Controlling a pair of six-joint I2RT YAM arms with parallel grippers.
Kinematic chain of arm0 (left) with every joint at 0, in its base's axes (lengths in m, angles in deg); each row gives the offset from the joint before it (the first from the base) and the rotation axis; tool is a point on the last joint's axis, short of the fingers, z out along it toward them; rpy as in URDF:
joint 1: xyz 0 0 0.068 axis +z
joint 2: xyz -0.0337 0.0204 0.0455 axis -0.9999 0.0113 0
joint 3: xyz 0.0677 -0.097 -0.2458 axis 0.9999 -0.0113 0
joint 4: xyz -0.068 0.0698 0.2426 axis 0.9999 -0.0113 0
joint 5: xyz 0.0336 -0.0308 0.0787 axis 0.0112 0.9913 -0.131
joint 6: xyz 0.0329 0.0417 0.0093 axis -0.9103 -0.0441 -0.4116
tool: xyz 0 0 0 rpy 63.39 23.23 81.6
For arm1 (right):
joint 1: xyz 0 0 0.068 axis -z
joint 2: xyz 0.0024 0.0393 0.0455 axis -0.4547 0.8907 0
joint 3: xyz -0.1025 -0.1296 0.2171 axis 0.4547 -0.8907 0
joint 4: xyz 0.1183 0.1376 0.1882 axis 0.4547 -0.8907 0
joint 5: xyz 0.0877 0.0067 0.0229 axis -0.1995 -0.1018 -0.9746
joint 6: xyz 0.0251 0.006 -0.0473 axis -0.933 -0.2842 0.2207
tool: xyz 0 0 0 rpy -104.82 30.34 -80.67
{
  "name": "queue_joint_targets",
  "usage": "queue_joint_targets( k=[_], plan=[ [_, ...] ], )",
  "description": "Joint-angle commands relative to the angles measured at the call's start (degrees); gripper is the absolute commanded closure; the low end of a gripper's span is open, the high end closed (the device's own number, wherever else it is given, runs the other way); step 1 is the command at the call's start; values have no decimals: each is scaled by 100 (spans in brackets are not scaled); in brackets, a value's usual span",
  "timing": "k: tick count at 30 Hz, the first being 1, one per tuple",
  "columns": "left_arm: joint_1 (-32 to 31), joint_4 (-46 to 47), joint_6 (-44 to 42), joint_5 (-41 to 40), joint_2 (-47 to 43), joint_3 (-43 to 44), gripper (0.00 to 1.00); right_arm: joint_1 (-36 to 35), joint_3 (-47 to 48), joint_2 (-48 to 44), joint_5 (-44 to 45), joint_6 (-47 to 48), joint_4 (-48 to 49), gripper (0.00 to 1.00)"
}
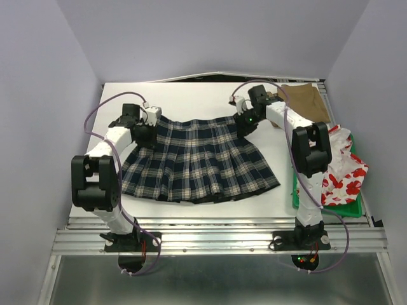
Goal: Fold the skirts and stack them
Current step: Flatten the skirt out
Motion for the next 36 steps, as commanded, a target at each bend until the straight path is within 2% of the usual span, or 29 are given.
queue_joint_targets(
  k=[1,4,8,12,14,15,16,17,19,21,22,25,28,29,32,36],
  plan=[
    [6,-199,48,-261,495,262,81,14,-773,-171,268,496,-309,79],
    [6,-164,118,-463,1268,885,86,-161,-1449,-451,216,496,-274,81],
    [-2,-418,206,-596,2620,2492,91,-661,-2295,-865,14,233,-89,81],
    [-213,-1235,40,-544,4290,5329,90,-1363,-2630,-1067,-975,-661,69,80],
    [-353,-1429,-40,-421,4722,6288,85,-1574,-2552,-1138,-1434,-944,131,76],
    [-476,-1534,-110,-272,4994,7067,81,-1646,-2334,-1251,-1663,-1232,209,73],
    [-529,-1509,-102,-123,5048,7327,68,-1647,-2201,-1313,-2117,-1435,288,72],
    [-573,-1404,-32,-148,5040,7469,60,-1647,-2052,-1383,-2244,-1585,402,69],
    [-670,-922,39,-96,4638,7287,43,-1568,-1411,-1463,-2045,-1692,491,67],
    [-688,-300,118,-156,3859,6500,36,-1349,-1041,-1455,-1781,-1631,526,64],
    [-679,-130,118,-244,3619,6269,34,-1348,-744,-1367,-1353,-1552,544,62],
    [-653,47,-4,-402,2731,5556,34,-1269,-277,-999,-788,-1359,666,62],
    [-583,91,39,-255,1904,4774,34,-1269,101,-412,-733,-1376,1018,59],
    [-574,30,30,-201,1563,4398,34,-1269,486,-208,-742,-1393,1036,58],
    [-565,-259,-162,-34,1148,3921,34,-1269,1268,555,-698,-1376,966,58],
    [-565,-1050,-602,98,980,3053,36,-1269,1361,953,-374,-1052,878,59]
  ],
)
